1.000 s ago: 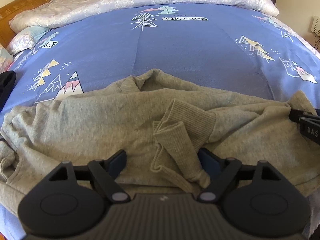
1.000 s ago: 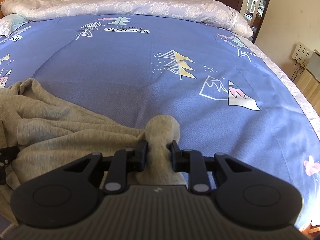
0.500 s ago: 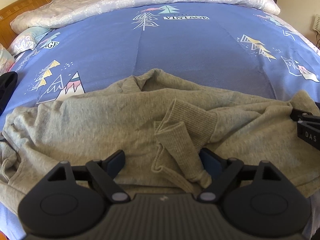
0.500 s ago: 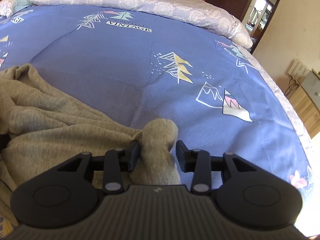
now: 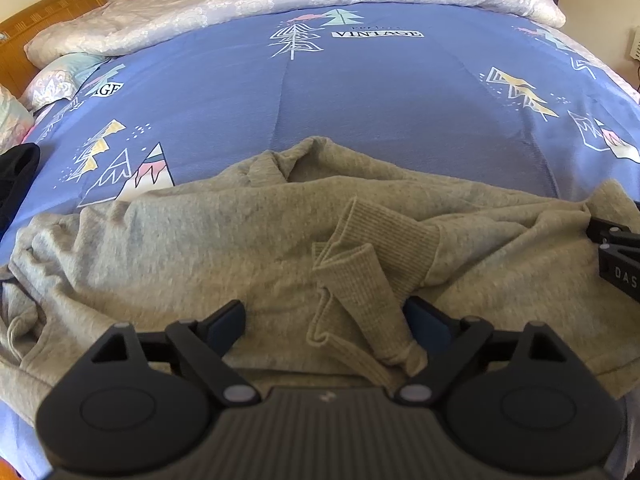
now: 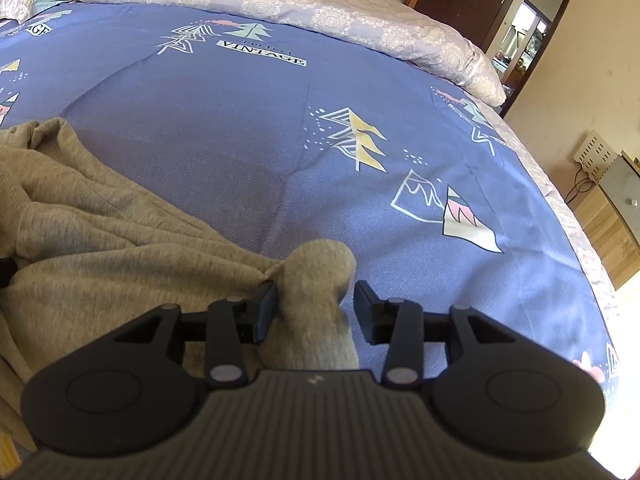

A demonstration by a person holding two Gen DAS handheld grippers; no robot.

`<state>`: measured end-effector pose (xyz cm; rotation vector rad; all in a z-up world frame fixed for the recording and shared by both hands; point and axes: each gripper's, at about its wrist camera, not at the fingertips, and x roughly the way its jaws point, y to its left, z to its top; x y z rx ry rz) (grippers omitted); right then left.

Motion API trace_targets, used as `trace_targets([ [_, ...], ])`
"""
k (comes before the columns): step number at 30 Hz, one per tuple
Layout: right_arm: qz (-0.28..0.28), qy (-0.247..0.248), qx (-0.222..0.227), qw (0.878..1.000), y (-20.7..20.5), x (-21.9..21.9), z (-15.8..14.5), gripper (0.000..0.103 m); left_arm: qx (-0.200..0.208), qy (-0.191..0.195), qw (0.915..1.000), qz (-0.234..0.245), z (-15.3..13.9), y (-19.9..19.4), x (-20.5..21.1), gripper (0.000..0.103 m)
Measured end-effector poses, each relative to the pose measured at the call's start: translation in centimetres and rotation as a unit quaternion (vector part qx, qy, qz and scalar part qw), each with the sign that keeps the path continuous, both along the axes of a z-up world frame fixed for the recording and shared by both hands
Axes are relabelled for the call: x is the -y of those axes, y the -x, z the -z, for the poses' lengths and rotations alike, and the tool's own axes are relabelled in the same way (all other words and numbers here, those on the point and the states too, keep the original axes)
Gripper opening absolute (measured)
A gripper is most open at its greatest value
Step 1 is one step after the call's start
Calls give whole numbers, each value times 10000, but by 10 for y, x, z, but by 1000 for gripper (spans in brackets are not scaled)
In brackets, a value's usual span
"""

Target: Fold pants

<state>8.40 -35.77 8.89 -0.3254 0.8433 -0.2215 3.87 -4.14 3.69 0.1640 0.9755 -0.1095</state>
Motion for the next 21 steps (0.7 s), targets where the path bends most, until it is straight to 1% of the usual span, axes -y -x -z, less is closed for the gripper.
trace_targets([
  [15,-16,25,13,10000,1,0,0,47,16,-85,10000,-16,0,2,2,92],
  [21,0,7,20,10000,1,0,0,47,14,-94,9999,-38,0,2,0,95],
])
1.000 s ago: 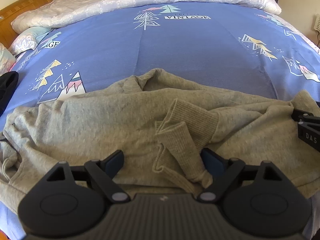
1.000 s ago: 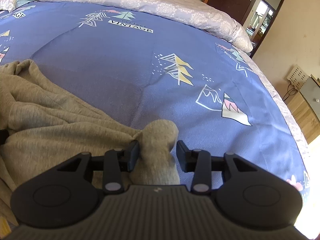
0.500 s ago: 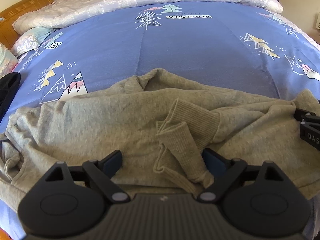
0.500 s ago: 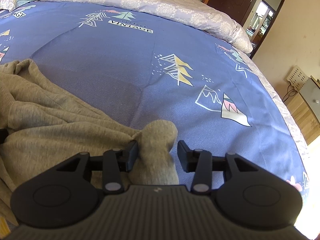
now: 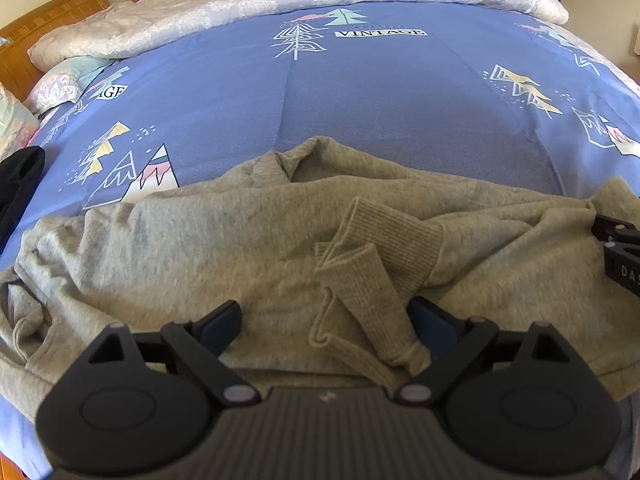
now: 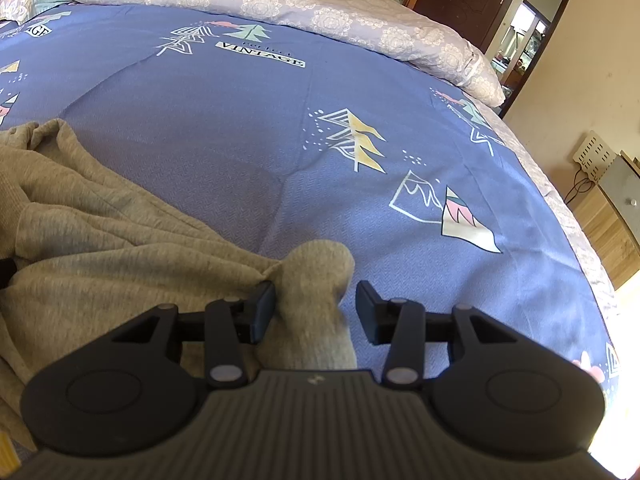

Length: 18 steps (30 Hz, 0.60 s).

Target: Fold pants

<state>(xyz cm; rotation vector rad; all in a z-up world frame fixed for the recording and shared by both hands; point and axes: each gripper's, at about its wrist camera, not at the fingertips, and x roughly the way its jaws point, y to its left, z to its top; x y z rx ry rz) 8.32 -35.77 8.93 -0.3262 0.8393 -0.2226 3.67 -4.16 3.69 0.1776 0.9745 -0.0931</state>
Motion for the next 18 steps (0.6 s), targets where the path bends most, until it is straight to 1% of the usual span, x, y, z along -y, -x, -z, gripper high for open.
trace_targets([
  [7,-3,-5,6,10000,0,1,0,48,-74,39,10000,-33,-2,-2,-3,96],
  [10,-8,-7,7,10000,0,1,0,49,-247,267,9992,-163,-8,-5,-13,94],
  [13,-1,-11,12,10000,0,1,0,50,-206,436,9984,-280,-20,-2,-28,92],
  [15,7,-12,22,10000,0,0,0,51,-208,628,9974,-286,-28,1,-36,91],
  [18,20,-9,39,10000,0,-2,0,53,-169,810,9963,-238,-39,8,-38,87],
])
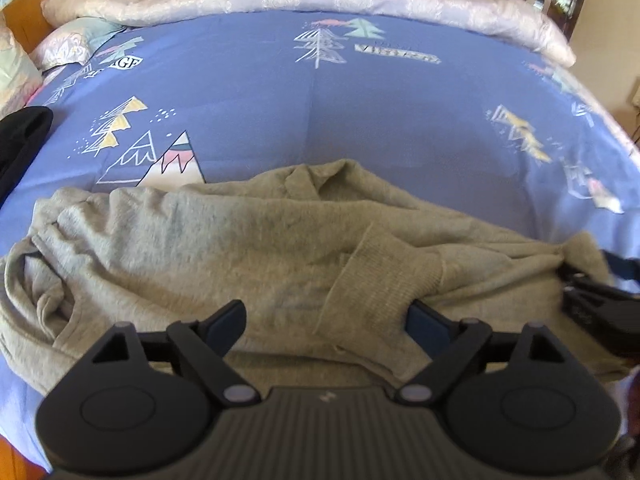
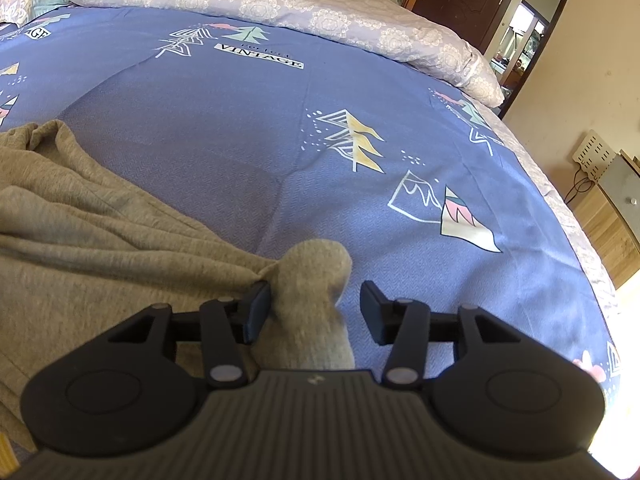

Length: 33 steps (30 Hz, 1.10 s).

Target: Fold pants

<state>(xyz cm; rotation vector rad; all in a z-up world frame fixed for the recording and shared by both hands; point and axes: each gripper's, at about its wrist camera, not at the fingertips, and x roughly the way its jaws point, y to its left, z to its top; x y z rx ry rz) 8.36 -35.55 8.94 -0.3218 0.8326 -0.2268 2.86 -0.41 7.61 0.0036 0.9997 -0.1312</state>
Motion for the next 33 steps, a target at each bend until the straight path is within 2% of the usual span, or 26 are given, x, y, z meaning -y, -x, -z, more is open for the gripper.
trace_targets([
  [3,8,1,-6,10000,-1,1,0,54,104,-55,9999,65,-8,7,1,84],
  [14,48,32,-12,10000,-3,-2,2,58,73,172,9997,-153,-20,15,-14,81],
  [17,50,45,-11,10000,-3,-3,2,59,45,207,9997,-107,-21,16,-10,72],
  [19,54,43,-9,10000,-3,-3,2,60,10,270,9996,-58,-22,17,-7,62],
  [22,49,-40,50,10000,-1,-1,-2,61,-43,429,9990,102,-25,16,1,60],
  [25,58,-514,443,9977,15,17,-18,61,-18,635,9975,297,-34,14,10,58],
  [28,136,-1337,846,9873,40,48,-34,61,29,787,9952,579,-43,10,24,56],
  [31,218,-1898,960,9769,60,70,-37,61,-35,934,9915,906,-50,1,48,56],
  [33,280,-2144,832,9728,67,77,-31,61,-83,932,9888,1160,-52,-5,69,56],
])
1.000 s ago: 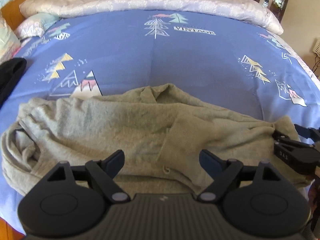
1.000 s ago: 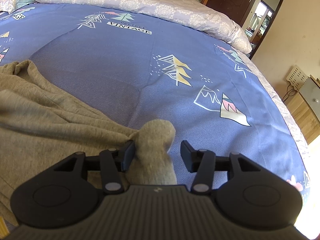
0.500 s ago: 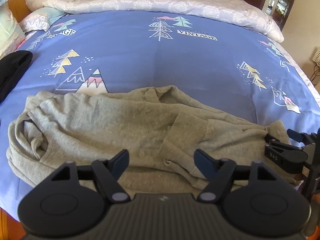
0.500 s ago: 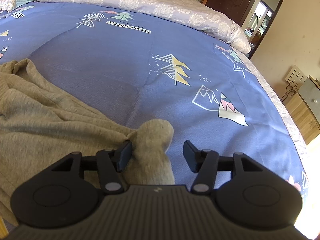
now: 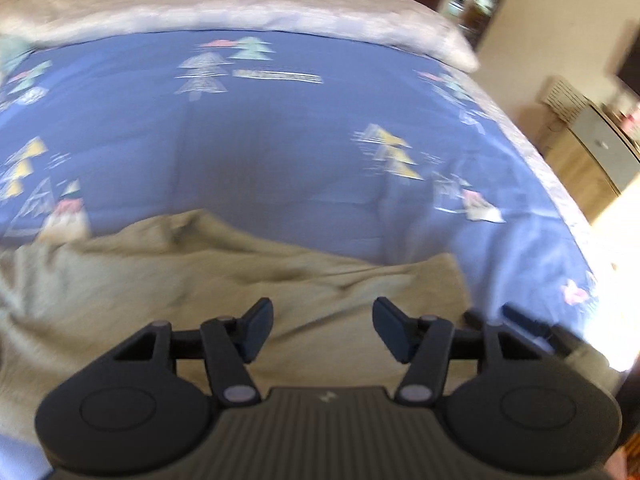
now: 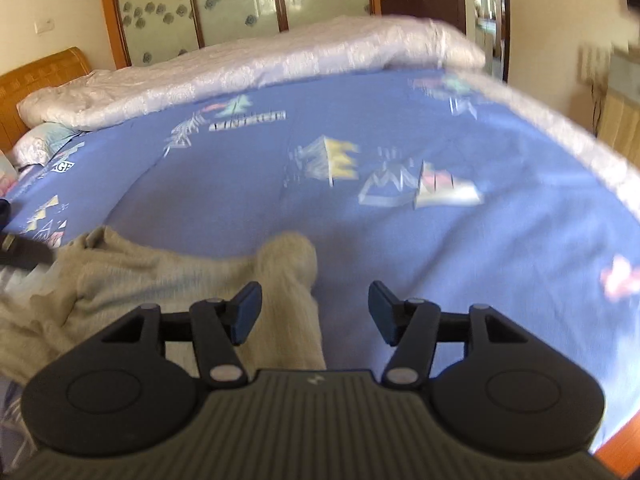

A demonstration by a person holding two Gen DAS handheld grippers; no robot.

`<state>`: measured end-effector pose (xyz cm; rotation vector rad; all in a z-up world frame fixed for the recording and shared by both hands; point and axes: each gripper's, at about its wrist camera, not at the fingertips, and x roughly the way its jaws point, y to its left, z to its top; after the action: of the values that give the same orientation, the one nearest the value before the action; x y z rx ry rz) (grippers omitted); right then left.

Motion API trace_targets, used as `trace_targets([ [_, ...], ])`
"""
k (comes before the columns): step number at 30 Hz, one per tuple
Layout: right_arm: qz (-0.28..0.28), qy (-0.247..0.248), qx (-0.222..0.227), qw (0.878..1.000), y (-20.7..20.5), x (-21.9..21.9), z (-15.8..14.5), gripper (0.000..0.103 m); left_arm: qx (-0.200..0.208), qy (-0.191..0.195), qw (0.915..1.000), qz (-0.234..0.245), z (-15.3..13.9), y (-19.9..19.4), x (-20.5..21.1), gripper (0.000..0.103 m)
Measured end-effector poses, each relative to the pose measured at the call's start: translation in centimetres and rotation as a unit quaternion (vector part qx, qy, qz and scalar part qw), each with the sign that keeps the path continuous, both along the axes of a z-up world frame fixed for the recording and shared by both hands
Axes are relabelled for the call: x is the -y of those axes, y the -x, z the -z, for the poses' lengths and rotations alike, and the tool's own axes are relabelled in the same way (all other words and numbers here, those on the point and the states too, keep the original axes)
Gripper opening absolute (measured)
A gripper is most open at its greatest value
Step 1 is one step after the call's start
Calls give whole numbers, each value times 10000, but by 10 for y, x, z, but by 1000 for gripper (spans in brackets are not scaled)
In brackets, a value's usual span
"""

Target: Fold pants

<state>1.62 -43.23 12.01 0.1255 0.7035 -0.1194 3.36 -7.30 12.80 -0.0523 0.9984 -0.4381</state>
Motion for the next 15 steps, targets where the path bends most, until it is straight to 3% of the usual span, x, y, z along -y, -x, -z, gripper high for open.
trace_targets([
  [2,24,-175,-123,9998,6,2,8,62,-4,-117,9997,236,1,-4,23,58],
  [6,141,-62,-296,9994,5,-2,16,63,-189,-301,9977,574,11,-11,65,60],
  [9,-76,-475,-512,9975,3,-2,26,60,-432,-416,9955,729,23,-16,89,64],
  [11,-244,-703,-547,9957,3,-6,30,20,-540,-510,9937,837,29,-18,102,67],
  [15,-507,-211,-201,9983,8,-34,15,15,-576,-676,9915,955,37,-19,118,70],
])
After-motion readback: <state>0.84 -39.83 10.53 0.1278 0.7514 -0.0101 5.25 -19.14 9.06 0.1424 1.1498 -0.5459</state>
